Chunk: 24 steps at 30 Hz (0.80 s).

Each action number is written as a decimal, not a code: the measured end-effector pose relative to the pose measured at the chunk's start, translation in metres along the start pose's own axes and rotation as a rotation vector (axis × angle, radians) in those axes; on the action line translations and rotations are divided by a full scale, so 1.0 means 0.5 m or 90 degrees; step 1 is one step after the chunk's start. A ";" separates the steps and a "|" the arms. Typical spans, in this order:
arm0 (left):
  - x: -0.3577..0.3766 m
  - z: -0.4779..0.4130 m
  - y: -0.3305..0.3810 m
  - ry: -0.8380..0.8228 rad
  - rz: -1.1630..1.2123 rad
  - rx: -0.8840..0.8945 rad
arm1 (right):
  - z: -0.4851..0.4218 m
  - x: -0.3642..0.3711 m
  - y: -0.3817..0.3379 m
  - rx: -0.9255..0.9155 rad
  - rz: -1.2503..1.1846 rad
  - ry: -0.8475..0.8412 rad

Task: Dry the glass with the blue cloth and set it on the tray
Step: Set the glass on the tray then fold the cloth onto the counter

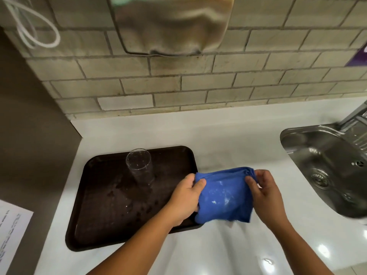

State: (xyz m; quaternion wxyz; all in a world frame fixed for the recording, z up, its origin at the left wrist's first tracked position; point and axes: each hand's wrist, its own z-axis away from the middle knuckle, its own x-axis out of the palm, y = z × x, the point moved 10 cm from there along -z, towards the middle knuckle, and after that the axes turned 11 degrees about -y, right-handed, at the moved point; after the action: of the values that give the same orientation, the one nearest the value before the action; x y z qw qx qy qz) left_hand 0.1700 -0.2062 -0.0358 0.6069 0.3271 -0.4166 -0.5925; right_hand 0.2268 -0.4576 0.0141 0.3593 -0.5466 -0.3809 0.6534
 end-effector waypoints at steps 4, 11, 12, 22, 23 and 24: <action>0.039 -0.047 -0.014 -0.002 0.004 -0.060 | -0.032 -0.047 0.035 0.021 0.127 0.021; 0.070 -0.131 -0.003 0.095 -0.234 -0.082 | -0.129 -0.040 0.143 0.079 0.238 -0.035; 0.070 -0.138 -0.001 0.106 -0.275 -0.083 | -0.140 -0.038 0.151 0.084 0.252 -0.041; 0.200 -0.152 0.033 0.028 -0.777 0.149 | -0.123 0.021 0.092 -0.099 0.476 -0.065; 0.222 -0.160 0.012 -0.023 -0.825 0.134 | -0.117 0.045 0.097 -0.116 0.502 -0.110; 0.236 -0.168 -0.014 -0.075 -0.861 0.095 | -0.111 0.069 0.109 -0.117 0.521 -0.163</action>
State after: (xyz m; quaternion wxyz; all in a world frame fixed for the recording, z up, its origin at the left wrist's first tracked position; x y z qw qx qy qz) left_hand 0.2362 -0.3317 -0.0651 0.0558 0.5235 -0.1926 -0.8281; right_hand 0.2736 -0.4456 -0.0557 -0.0294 -0.5971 -0.2306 0.7678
